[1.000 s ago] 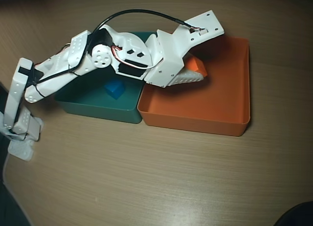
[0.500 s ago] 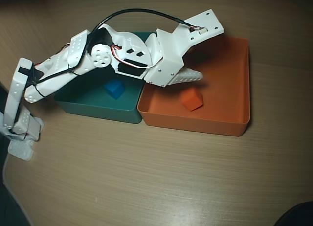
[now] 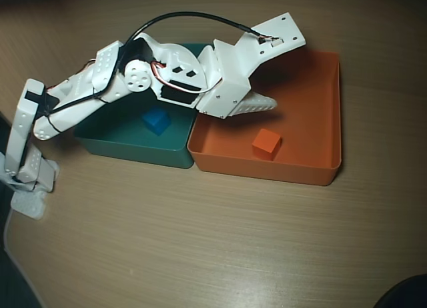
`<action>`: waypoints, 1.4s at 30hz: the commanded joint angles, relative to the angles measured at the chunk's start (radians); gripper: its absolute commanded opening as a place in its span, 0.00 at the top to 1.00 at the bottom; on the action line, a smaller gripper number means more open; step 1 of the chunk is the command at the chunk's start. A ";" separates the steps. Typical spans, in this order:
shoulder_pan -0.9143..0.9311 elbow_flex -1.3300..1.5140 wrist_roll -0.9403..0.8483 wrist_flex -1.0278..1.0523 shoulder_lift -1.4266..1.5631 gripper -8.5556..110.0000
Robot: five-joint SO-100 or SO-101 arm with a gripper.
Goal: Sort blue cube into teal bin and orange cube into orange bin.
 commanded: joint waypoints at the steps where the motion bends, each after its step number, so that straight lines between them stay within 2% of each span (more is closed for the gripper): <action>1: 0.000 -0.084 -0.003 -0.002 0.034 0.61; 5: 0.000 -0.083 -0.006 0.000 0.034 0.68; 13: -0.003 -0.083 0.000 0.000 0.031 0.93; 16: -0.003 -0.083 0.000 0.000 0.023 0.99; 23: -0.002 -0.077 -0.009 0.000 0.037 0.97; 28: 0.012 0.046 -0.012 0.000 0.138 0.97; 42: 0.137 0.997 -0.012 -0.015 1.040 0.97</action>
